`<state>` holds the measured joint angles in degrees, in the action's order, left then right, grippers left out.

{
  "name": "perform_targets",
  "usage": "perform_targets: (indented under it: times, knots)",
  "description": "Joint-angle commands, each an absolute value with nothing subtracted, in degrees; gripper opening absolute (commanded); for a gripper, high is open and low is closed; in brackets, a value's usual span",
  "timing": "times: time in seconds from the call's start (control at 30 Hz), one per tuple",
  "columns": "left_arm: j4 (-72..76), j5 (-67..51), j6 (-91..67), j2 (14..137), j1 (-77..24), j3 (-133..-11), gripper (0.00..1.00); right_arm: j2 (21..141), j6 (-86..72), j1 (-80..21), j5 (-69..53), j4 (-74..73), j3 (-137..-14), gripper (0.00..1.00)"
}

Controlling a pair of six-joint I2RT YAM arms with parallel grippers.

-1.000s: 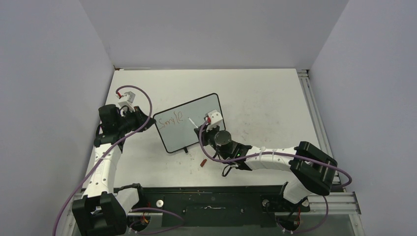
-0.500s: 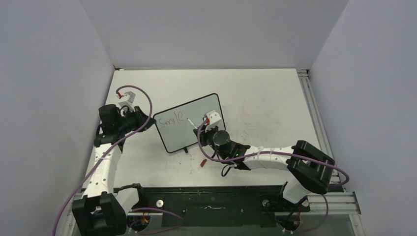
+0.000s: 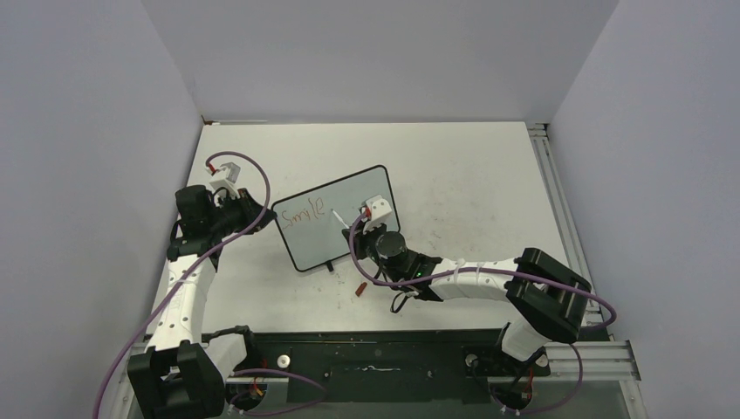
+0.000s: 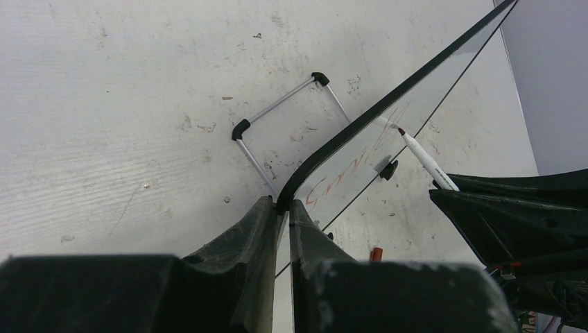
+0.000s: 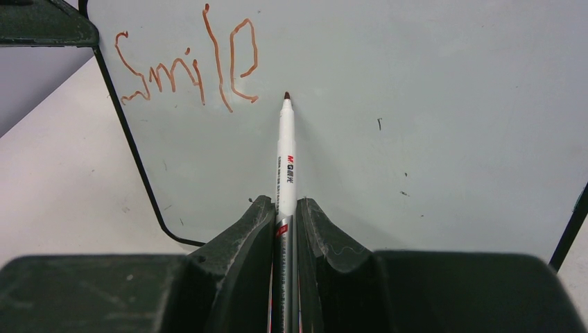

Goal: Write a sentence on the whiteboard

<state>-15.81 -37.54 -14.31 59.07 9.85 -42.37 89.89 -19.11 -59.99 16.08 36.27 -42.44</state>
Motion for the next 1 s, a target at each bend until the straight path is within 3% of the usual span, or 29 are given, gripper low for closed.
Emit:
perform_targets:
  times: [0.0,0.97]
  knots:
    - [-16.8,-37.8,-13.7,58.7,9.3,-43.3,0.08,90.3,-20.4,-59.7,18.0,36.8,-43.7,0.05]
    - [-16.7,-37.9,-13.8,58.7,8.9,-43.3,0.08,89.5,-21.4,-61.4,20.0,36.3,-41.6,0.05]
